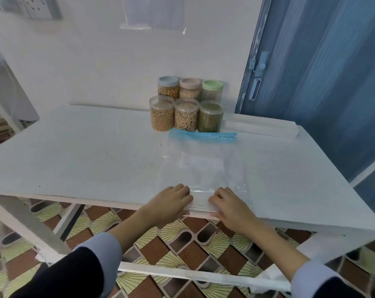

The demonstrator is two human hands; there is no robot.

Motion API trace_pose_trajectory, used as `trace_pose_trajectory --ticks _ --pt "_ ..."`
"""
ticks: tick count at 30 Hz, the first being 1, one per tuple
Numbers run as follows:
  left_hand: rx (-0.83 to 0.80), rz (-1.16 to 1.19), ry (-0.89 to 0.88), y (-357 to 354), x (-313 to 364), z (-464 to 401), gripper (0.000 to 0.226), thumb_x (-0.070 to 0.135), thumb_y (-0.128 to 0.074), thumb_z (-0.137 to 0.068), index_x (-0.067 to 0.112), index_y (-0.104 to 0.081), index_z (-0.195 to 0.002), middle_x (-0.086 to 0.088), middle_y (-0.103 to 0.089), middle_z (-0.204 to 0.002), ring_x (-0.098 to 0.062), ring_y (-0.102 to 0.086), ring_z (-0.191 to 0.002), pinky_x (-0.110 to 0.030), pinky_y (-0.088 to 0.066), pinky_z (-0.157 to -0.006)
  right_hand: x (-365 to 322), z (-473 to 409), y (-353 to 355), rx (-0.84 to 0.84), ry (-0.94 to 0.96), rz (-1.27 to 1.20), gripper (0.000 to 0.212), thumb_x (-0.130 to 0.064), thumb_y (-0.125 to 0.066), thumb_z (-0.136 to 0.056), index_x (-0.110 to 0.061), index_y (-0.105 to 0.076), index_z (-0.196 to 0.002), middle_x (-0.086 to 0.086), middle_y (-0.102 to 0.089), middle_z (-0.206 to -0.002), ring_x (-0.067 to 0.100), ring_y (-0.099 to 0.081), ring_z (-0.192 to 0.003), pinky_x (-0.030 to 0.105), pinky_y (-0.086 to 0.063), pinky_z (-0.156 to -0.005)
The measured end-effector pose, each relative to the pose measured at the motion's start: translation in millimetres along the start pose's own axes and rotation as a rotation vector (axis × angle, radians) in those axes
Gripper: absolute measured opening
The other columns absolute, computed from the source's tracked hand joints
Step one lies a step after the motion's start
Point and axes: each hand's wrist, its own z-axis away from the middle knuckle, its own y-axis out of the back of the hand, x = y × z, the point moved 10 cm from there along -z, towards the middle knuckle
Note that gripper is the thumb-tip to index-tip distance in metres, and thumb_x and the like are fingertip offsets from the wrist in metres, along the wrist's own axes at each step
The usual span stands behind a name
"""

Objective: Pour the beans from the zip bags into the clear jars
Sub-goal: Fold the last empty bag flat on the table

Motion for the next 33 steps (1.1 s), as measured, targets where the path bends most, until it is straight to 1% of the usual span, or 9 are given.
trace_pose_trajectory --ticks 5,10,16,21,24,26,28,30,33 --pt "0.030 0.166 0.100 12 -16 -7 0.030 0.031 -0.042 -0.091 0.013 -0.067 -0.086 0.000 -0.060 -0.083 -0.016 -0.060 -0.076 -0.023 -0.048 -0.057 3 -3 21 0.171 -0.028 0.035 0.002 -0.011 -0.067 -0.080 -0.013 -0.067 -0.081 -0.003 -0.062 -0.075 0.015 -0.062 -0.068 0.020 -0.040 -0.051" --pt "-0.220 0.217 0.366 1 -53 -25 0.037 0.038 -0.042 -0.099 0.009 -0.062 -0.087 -0.002 -0.060 -0.078 -0.018 -0.055 -0.075 -0.028 -0.040 -0.068 30 -24 21 0.013 -0.249 -0.010 0.015 -0.016 -0.043 -0.098 -0.019 -0.056 -0.092 -0.005 -0.062 -0.091 0.016 -0.054 -0.081 0.026 -0.036 -0.063" --pt "-0.424 0.072 0.499 -15 -109 -8 0.050 0.049 -0.032 -0.099 0.012 -0.064 -0.092 0.001 -0.054 -0.076 -0.018 -0.056 -0.077 -0.027 -0.039 -0.069 65 -33 12 -0.195 -0.279 0.169 0.029 -0.032 -0.026 -0.104 -0.018 -0.048 -0.090 -0.009 -0.044 -0.069 0.017 -0.051 -0.074 0.028 -0.033 -0.060" --pt "-0.398 0.059 0.614 -23 -135 27 0.046 0.044 -0.028 -0.102 0.018 -0.049 -0.072 0.008 -0.042 -0.062 -0.013 -0.049 -0.065 -0.026 -0.036 -0.063 85 -28 5 -0.160 -0.237 0.258 0.040 -0.036 -0.020 -0.104 -0.015 -0.054 -0.106 -0.009 -0.042 -0.066 0.012 -0.042 -0.058 0.030 -0.031 -0.058" --pt "-0.189 0.027 0.698 4 -147 7 0.044 0.041 -0.029 -0.102 0.016 -0.041 -0.068 -0.001 -0.053 -0.065 -0.023 -0.059 -0.068 -0.028 -0.036 -0.060 80 -36 1 -0.186 -0.199 0.288 0.040 -0.035 -0.021 -0.104 -0.013 -0.054 -0.107 -0.011 -0.033 -0.062 0.018 -0.045 -0.064 0.030 -0.031 -0.061" --pt "0.019 0.068 0.659 25 -138 -17 0.041 0.039 -0.031 -0.101 0.013 -0.046 -0.072 -0.011 -0.062 -0.074 -0.034 -0.061 -0.075 -0.032 -0.036 -0.059 78 -39 -2 -0.187 -0.195 0.274 0.040 -0.034 -0.021 -0.105 -0.013 -0.054 -0.107 -0.011 -0.033 -0.061 0.019 -0.046 -0.068 0.030 -0.032 -0.064" --pt "0.112 0.132 0.443 33 -103 -49 0.049 0.042 -0.029 -0.096 0.007 -0.058 -0.077 -0.012 -0.064 -0.080 -0.034 -0.061 -0.078 -0.036 -0.042 -0.061 74 -42 -3 -0.181 -0.186 0.272 0.040 -0.034 -0.020 -0.105 -0.012 -0.053 -0.108 -0.008 -0.041 -0.064 0.020 -0.047 -0.068 0.030 -0.032 -0.065" --pt "-0.018 0.150 0.255 13 -60 -72 0.047 0.042 -0.030 -0.098 0.009 -0.063 -0.100 -0.006 -0.063 -0.100 -0.026 -0.058 -0.094 -0.037 -0.045 -0.077 67 -45 -1 -0.158 -0.167 0.271 0.040 -0.035 -0.020 -0.105 -0.012 -0.053 -0.107 -0.001 -0.060 -0.077 0.022 -0.053 -0.071 0.030 -0.032 -0.065" --pt "-0.150 0.149 0.250 -22 -39 -68 0.035 0.034 -0.028 -0.103 0.011 -0.052 -0.112 -0.003 -0.056 -0.111 -0.019 -0.049 -0.098 -0.032 -0.039 -0.085 67 -46 2 -0.116 -0.170 0.263 0.042 -0.038 -0.021 -0.104 -0.014 -0.055 -0.103 0.002 -0.066 -0.089 0.019 -0.053 -0.073 0.030 -0.030 -0.064"
